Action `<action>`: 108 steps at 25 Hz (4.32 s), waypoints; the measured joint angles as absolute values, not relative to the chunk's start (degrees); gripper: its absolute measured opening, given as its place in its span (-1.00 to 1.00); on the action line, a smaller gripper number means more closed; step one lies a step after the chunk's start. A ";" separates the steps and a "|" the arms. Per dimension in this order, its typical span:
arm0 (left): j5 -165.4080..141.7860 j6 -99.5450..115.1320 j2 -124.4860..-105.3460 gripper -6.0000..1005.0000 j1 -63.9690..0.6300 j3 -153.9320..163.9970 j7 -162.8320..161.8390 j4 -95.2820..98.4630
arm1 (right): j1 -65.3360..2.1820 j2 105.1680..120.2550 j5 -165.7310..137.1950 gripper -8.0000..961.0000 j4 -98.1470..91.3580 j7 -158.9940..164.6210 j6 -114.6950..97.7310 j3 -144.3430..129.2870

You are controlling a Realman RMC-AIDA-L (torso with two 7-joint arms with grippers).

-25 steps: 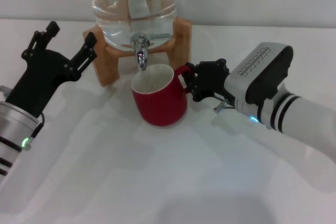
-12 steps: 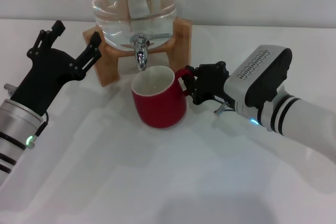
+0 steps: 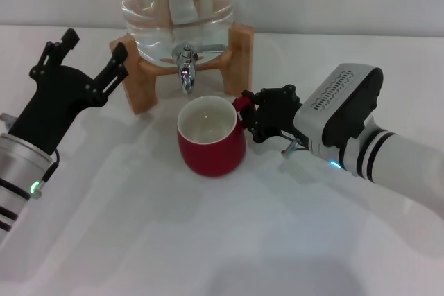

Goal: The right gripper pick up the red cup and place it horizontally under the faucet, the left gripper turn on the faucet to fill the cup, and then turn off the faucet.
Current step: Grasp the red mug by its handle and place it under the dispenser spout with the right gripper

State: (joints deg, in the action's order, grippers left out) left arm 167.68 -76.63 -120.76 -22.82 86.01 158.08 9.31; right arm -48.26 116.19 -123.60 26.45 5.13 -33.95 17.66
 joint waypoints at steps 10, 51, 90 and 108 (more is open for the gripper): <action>167.72 -76.63 -120.67 0.77 -22.66 86.05 158.12 9.31 | -48.57 116.19 -124.97 -0.70 26.64 5.27 -33.92 17.40; 167.64 -76.55 -120.77 0.77 -23.01 86.69 158.11 9.32 | -48.60 116.19 -124.41 -0.60 27.04 5.43 -31.79 21.42; 167.65 -76.54 -120.76 0.78 -23.38 87.45 158.10 9.32 | -49.25 116.19 -124.28 -0.60 27.79 5.45 -31.96 21.65; 167.62 -76.36 -120.76 0.78 -23.38 87.45 157.87 9.32 | -49.32 116.19 -124.88 -0.54 28.04 5.45 -31.64 20.18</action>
State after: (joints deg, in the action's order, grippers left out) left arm 167.62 -76.36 -120.76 -23.38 87.45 157.87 9.32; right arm -49.32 116.19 -124.88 28.04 5.45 -31.64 20.18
